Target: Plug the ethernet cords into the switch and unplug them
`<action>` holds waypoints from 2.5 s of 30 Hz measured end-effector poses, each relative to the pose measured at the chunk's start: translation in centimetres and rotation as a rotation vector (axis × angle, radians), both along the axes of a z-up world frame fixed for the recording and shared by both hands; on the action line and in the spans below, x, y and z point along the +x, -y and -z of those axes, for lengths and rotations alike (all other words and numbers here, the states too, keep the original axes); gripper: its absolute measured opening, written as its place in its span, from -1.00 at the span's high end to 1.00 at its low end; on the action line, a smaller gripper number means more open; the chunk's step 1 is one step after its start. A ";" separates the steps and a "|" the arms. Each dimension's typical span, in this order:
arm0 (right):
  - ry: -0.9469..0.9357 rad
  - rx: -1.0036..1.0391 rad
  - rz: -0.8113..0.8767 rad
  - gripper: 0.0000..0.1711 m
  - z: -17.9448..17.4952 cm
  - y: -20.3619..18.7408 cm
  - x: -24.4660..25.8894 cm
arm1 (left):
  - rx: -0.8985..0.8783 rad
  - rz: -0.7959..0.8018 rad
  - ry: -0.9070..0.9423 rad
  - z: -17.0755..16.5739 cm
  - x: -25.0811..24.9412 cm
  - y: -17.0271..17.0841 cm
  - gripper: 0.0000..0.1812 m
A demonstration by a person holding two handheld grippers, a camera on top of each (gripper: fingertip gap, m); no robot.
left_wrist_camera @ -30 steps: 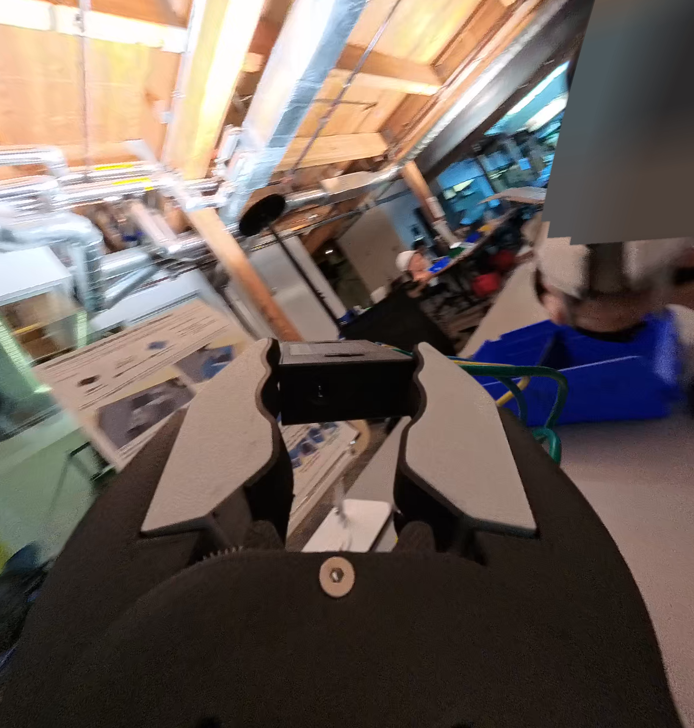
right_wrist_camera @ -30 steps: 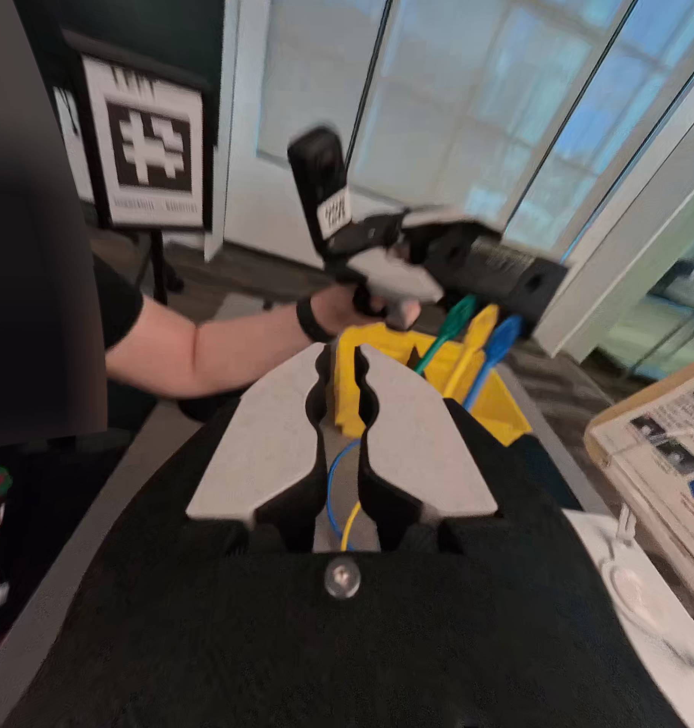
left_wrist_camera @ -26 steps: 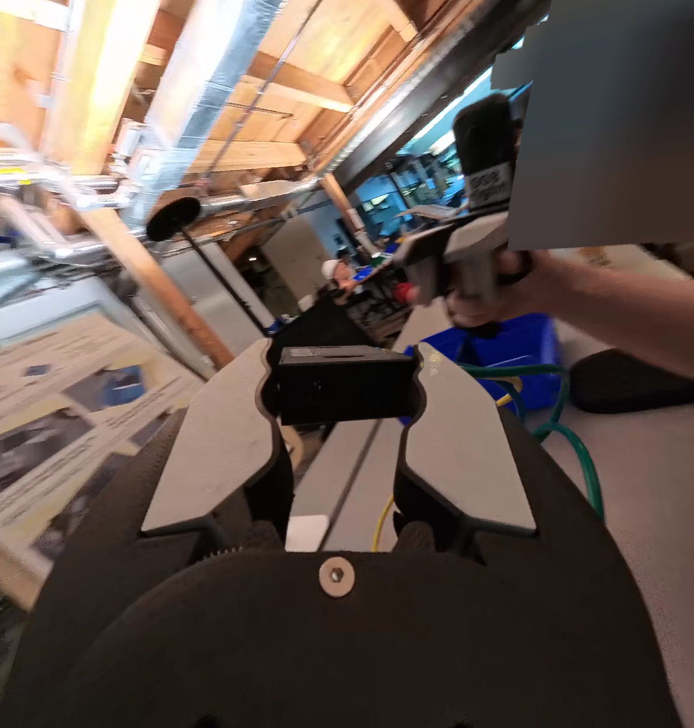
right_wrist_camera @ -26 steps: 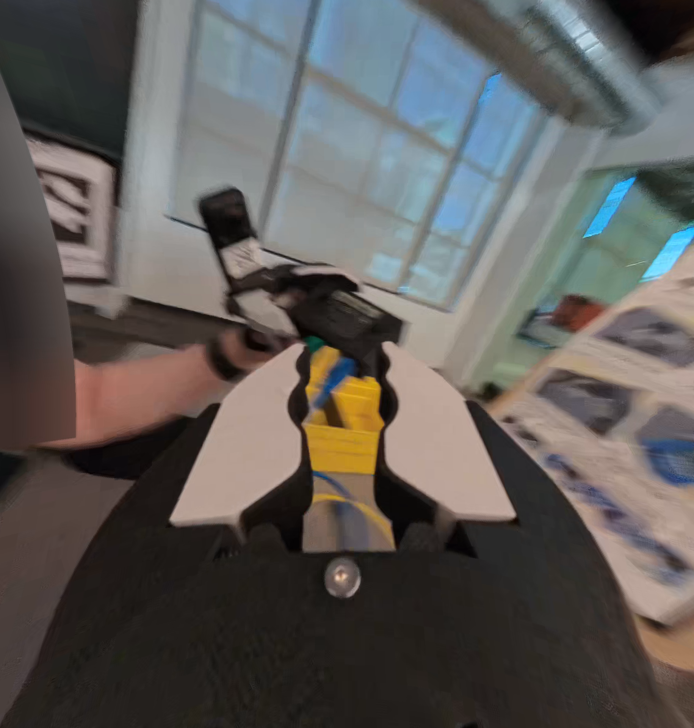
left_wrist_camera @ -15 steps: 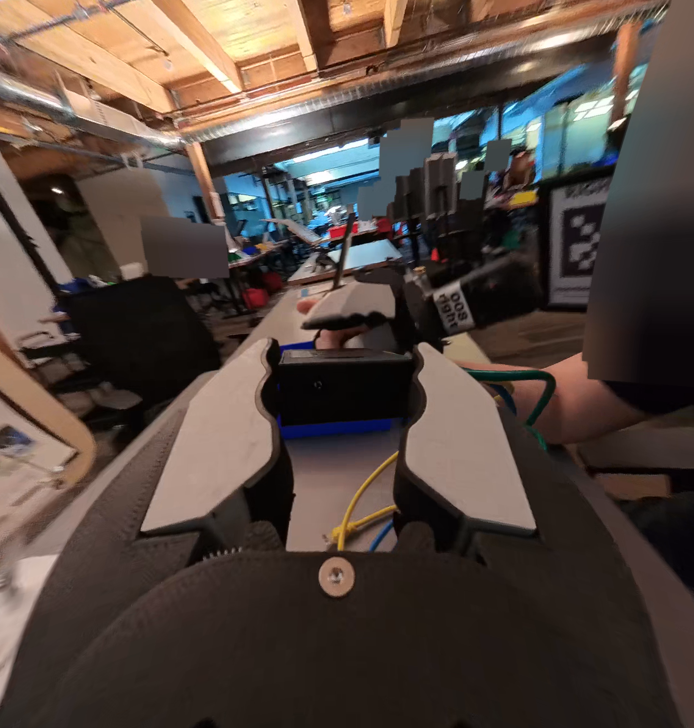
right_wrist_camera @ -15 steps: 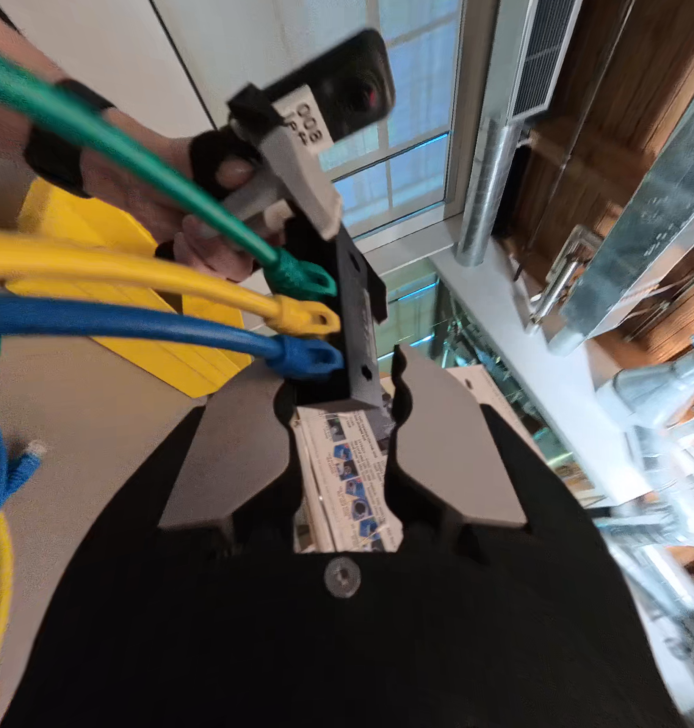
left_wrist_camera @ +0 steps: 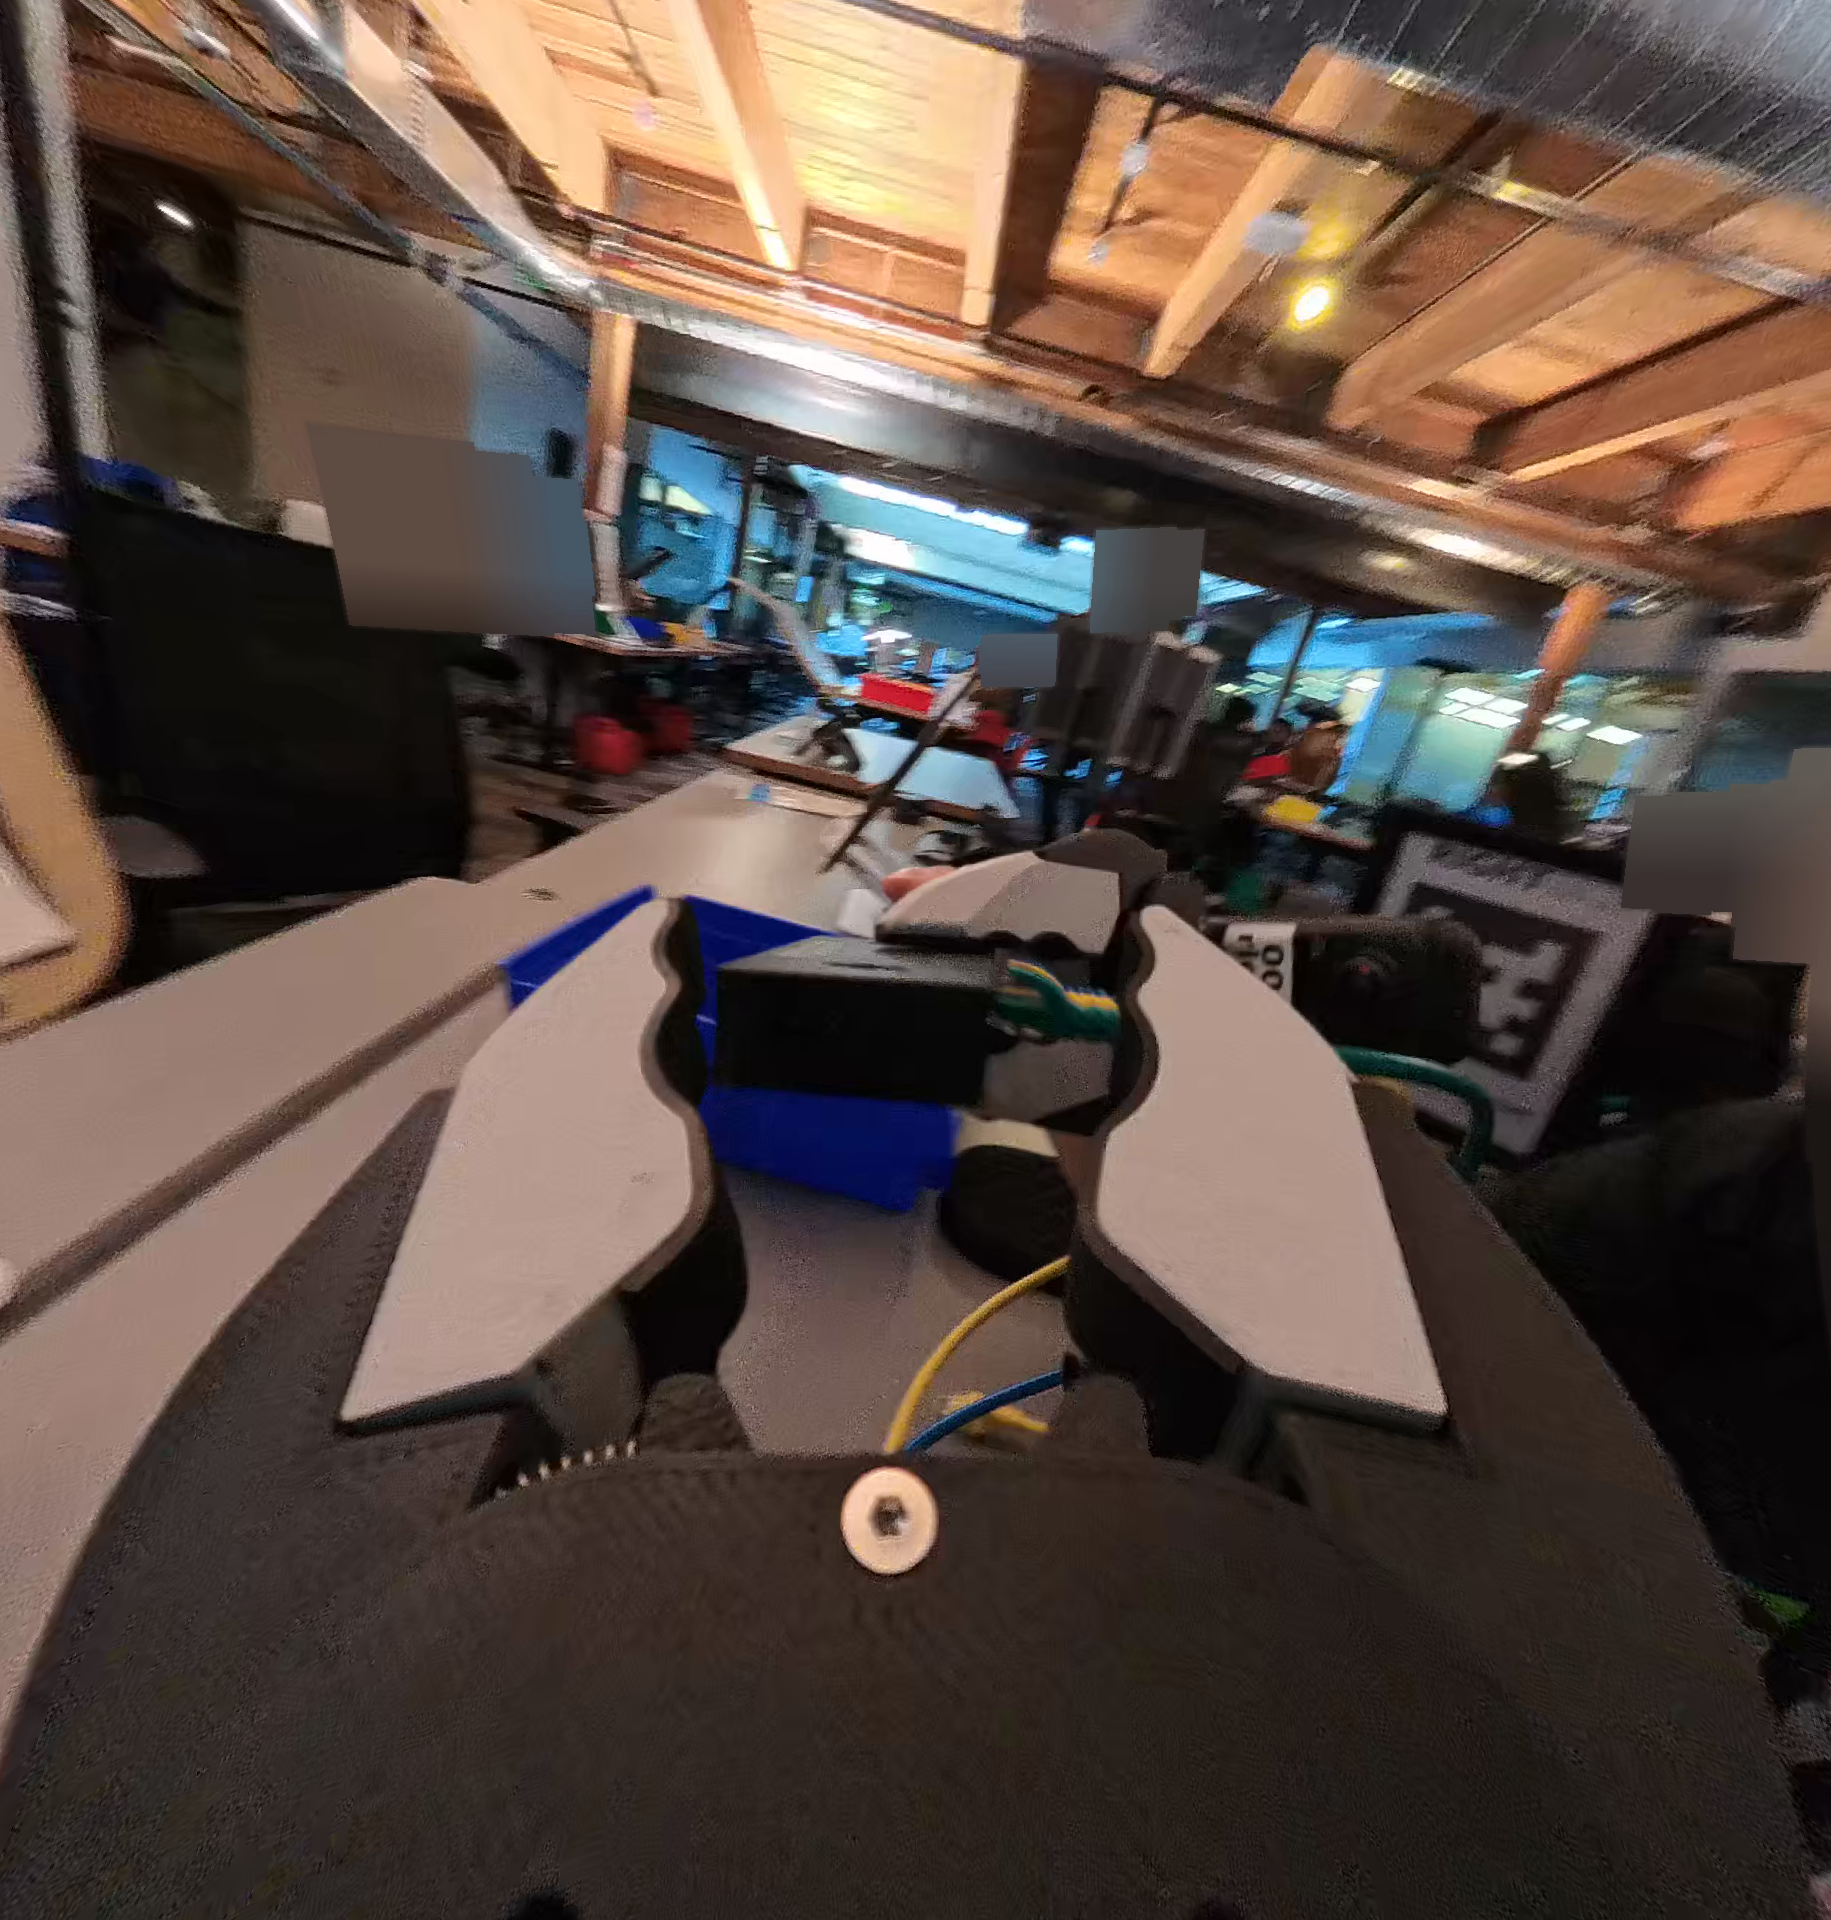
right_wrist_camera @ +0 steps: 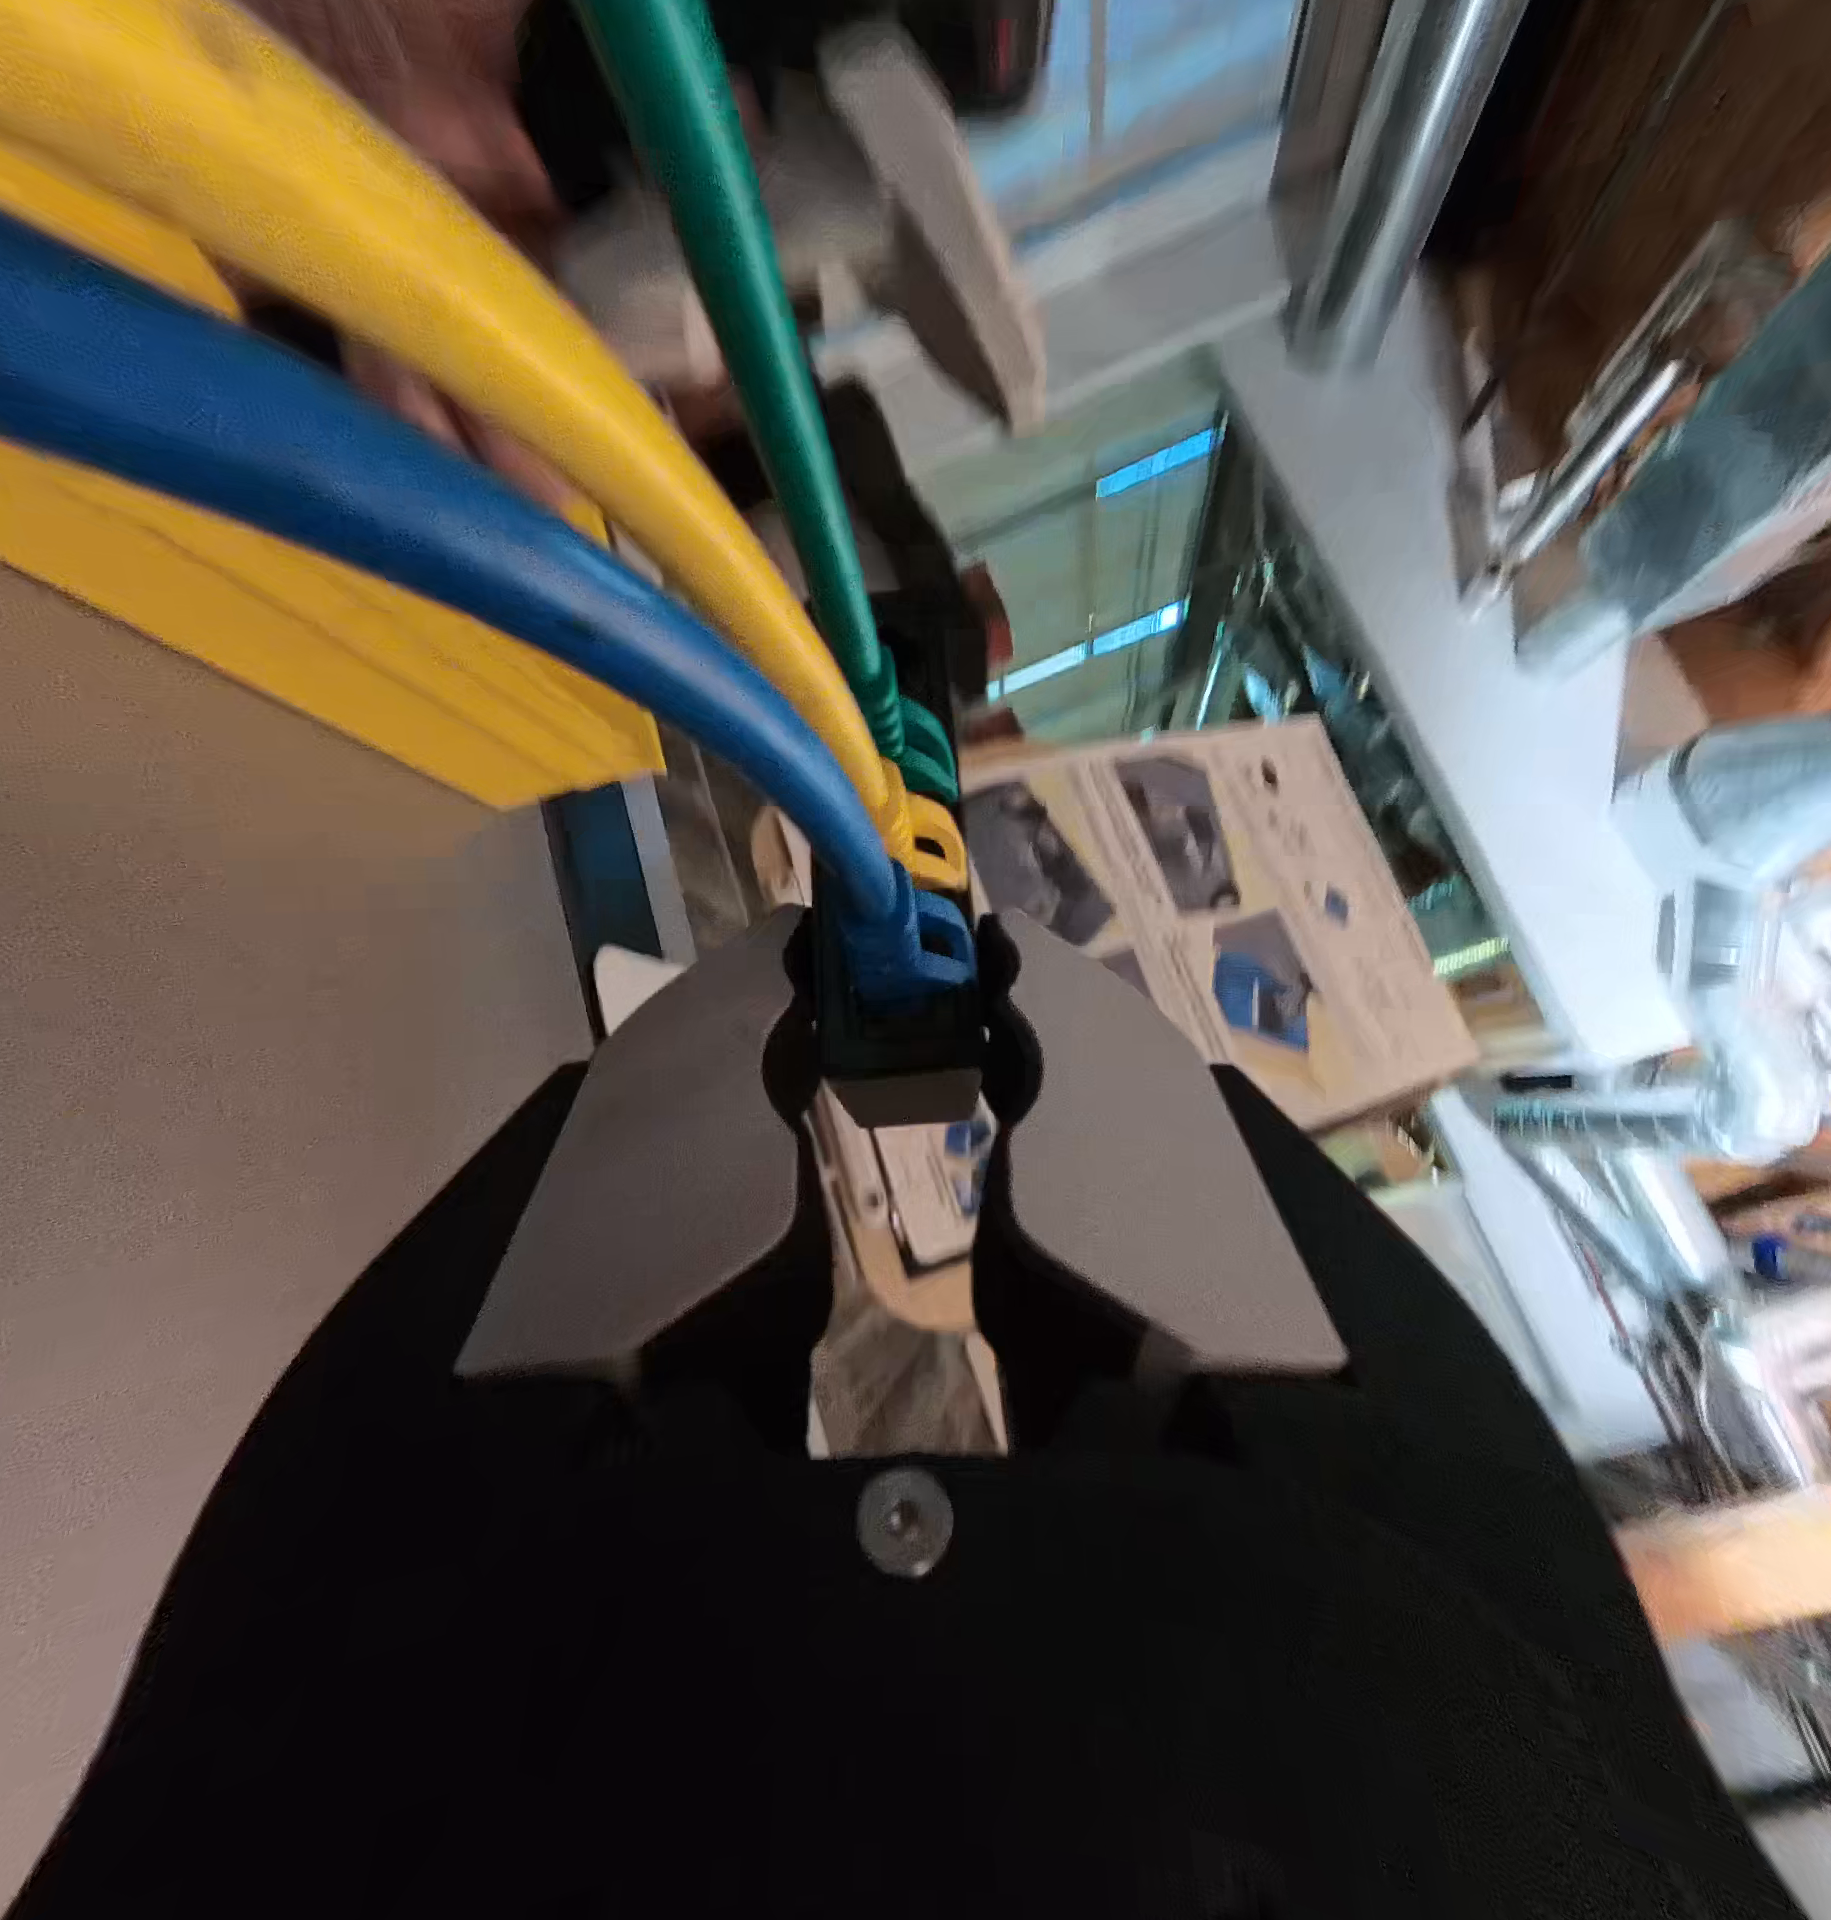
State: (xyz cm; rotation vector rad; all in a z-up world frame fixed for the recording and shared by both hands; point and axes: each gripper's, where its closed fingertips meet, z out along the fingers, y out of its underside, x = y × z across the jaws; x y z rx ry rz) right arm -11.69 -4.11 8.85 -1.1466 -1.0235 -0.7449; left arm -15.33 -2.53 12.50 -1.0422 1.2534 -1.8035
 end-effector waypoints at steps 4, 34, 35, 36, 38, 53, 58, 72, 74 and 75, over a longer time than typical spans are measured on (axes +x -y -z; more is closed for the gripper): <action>-0.034 -0.093 0.127 0.67 -0.6 -1.3 4.1 | 0.179 -0.431 -0.125 0.4 -1.0 -5.4 0.27; -0.053 -0.468 1.389 0.66 -28.1 8.8 35.4 | 0.574 -1.276 -0.617 5.2 -4.2 -14.9 0.38; -0.060 -0.476 1.428 0.66 -27.8 9.5 36.6 | 0.579 -1.273 -0.625 5.4 -4.1 -14.8 0.39; -0.069 -0.482 1.463 0.66 -27.4 10.1 37.7 | 0.586 -1.272 -0.632 5.5 -4.0 -14.8 0.39; -0.127 -0.454 1.538 0.66 -26.8 11.3 40.1 | 0.604 -1.266 -0.646 5.9 -3.7 -14.8 0.39; -0.493 -0.438 1.713 0.66 -16.6 14.8 49.2 | 0.631 -1.216 -0.764 9.1 -2.6 -15.5 0.39; -0.463 -0.537 1.741 0.66 -11.8 14.4 49.4 | 0.624 -1.212 -0.720 8.0 -2.6 -14.8 0.40; -0.479 -0.837 1.843 0.65 0.9 12.1 47.5 | 0.602 -1.110 -0.741 7.6 -2.0 -13.1 0.41; -0.504 -0.795 1.885 0.65 2.1 12.1 48.0 | 0.599 -1.096 -0.757 7.6 -2.1 -12.8 0.41; -0.539 -0.789 1.887 0.66 3.0 12.0 48.0 | 0.597 -1.095 -0.756 7.5 -2.2 -12.7 0.41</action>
